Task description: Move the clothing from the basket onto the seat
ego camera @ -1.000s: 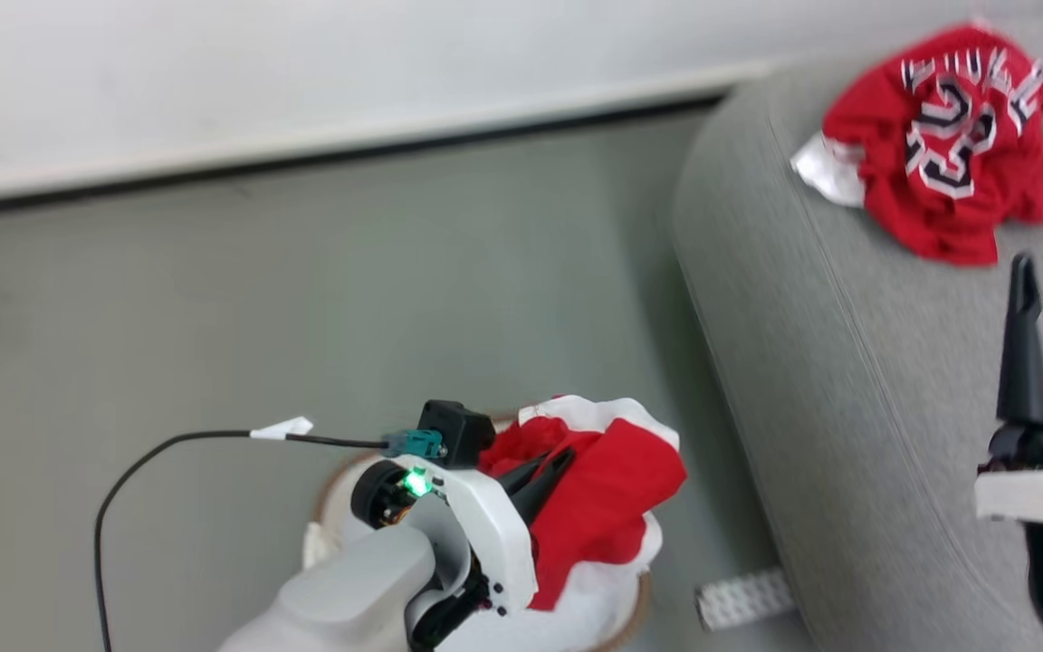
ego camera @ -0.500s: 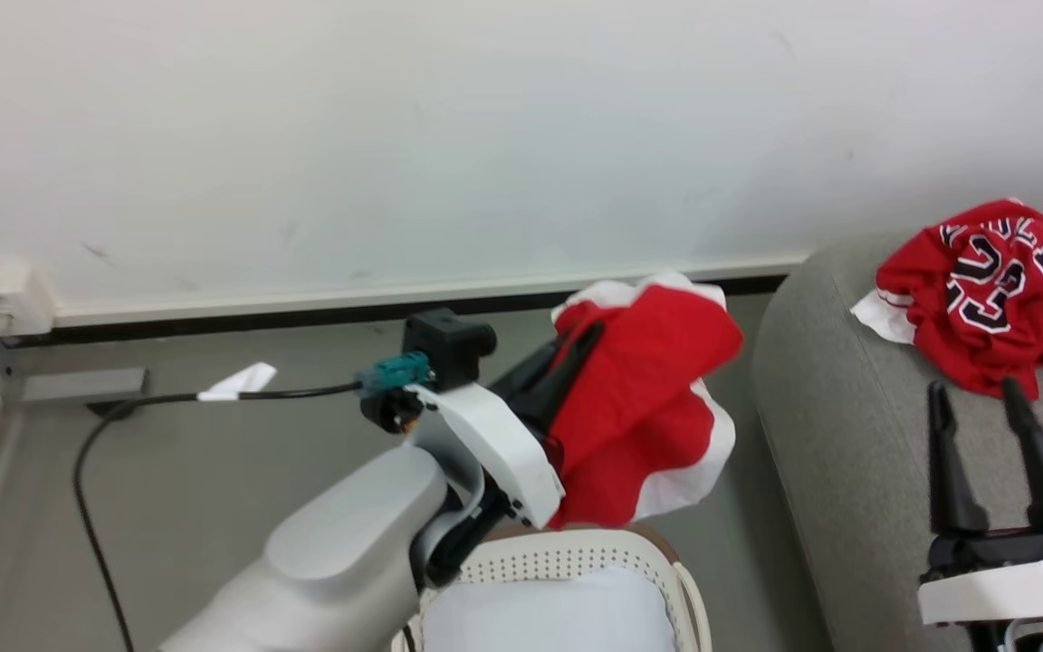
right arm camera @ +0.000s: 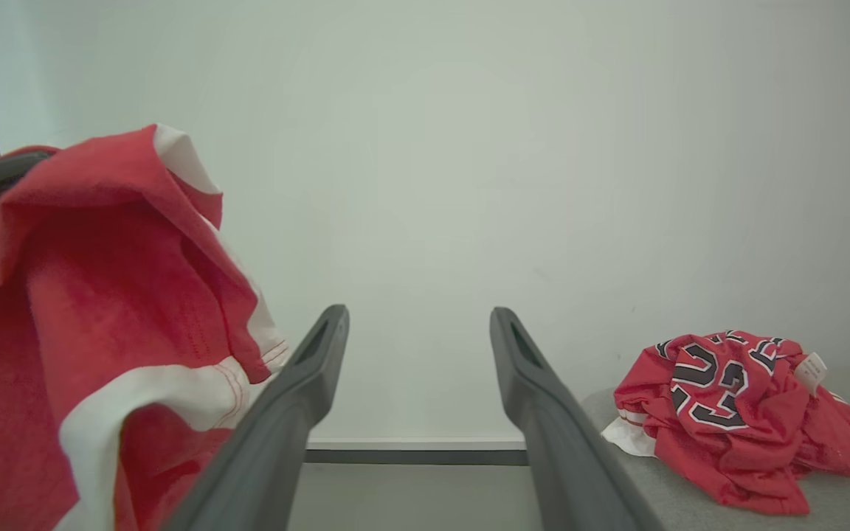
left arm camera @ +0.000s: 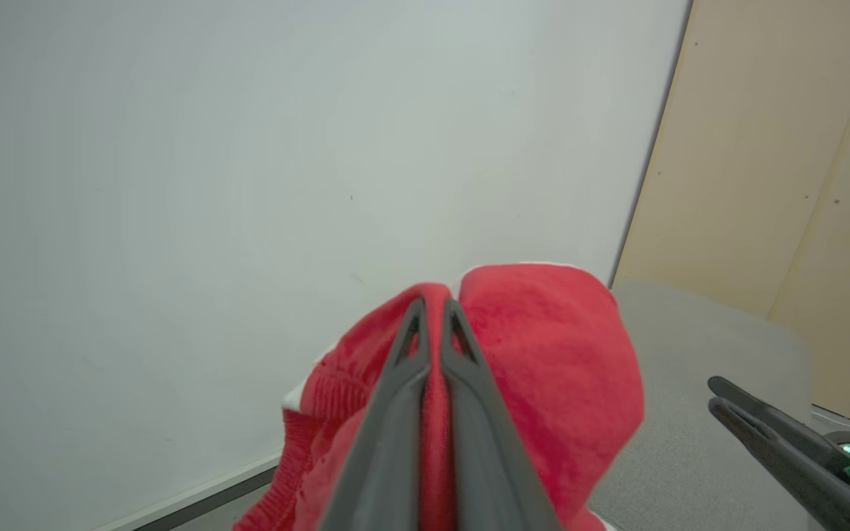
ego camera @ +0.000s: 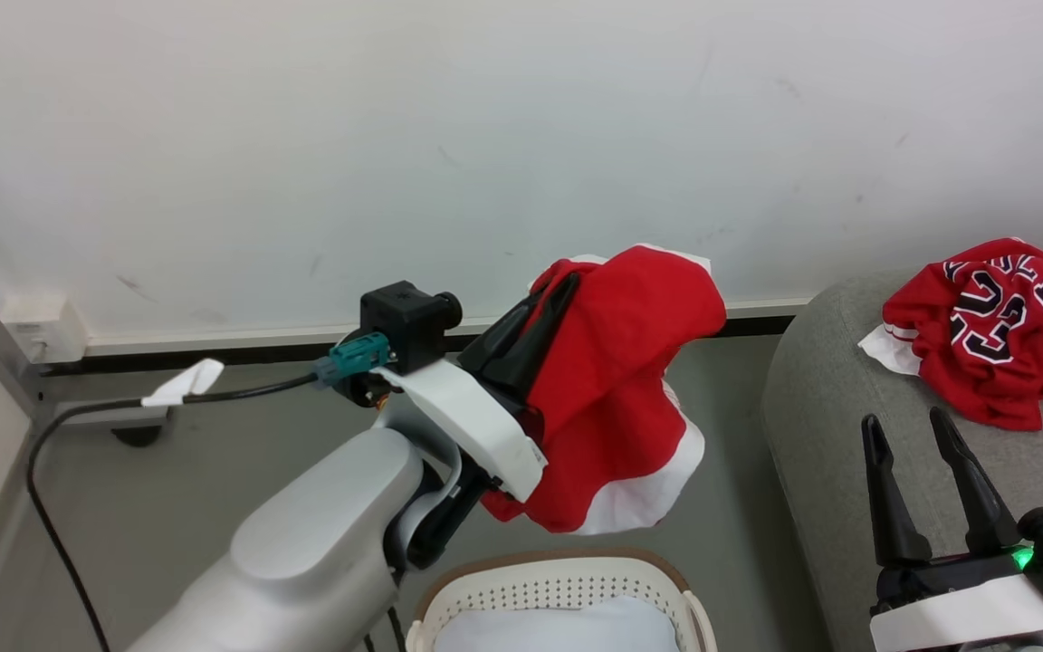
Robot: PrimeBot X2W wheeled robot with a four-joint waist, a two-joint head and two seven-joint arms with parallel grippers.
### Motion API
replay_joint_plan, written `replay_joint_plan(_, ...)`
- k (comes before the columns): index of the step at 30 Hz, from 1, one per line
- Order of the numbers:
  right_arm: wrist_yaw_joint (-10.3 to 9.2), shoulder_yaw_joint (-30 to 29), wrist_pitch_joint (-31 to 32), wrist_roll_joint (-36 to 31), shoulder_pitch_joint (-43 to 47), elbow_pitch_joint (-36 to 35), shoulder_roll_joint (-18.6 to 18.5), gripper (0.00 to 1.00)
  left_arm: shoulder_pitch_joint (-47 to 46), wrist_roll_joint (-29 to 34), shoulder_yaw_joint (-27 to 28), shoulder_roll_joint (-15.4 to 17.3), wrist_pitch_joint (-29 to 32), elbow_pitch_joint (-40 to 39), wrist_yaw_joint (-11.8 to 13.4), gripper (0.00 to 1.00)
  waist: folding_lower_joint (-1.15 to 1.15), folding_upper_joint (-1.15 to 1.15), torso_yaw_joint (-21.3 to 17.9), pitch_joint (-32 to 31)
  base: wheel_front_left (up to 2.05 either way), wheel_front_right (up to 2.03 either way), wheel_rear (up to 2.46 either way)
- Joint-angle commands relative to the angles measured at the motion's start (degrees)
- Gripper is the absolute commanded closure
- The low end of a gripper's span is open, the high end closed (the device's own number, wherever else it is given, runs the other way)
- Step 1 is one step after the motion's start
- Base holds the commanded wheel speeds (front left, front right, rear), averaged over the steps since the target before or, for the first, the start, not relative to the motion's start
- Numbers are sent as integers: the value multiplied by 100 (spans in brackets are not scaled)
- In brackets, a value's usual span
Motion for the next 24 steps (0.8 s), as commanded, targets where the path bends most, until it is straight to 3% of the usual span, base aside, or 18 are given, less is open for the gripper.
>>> replay_joint_plan(1,-13,50,4,26,24,24,-40,0,85,-31,23,53,-1,-19,17,100,1,0,9,-19,0,0,0)
replay_joint_plan(13,-13,797,4,207,117,-19,-295,0,22,-57,-5,1,31,106,-27,100,1,0,106,-52,0,0,0)
replay_joint_plan(24,-13,2190,4,580,-328,390,-387,0,-147,-51,-89,-209,31,307,-151,100,1,0,398,-41,0,0,0)
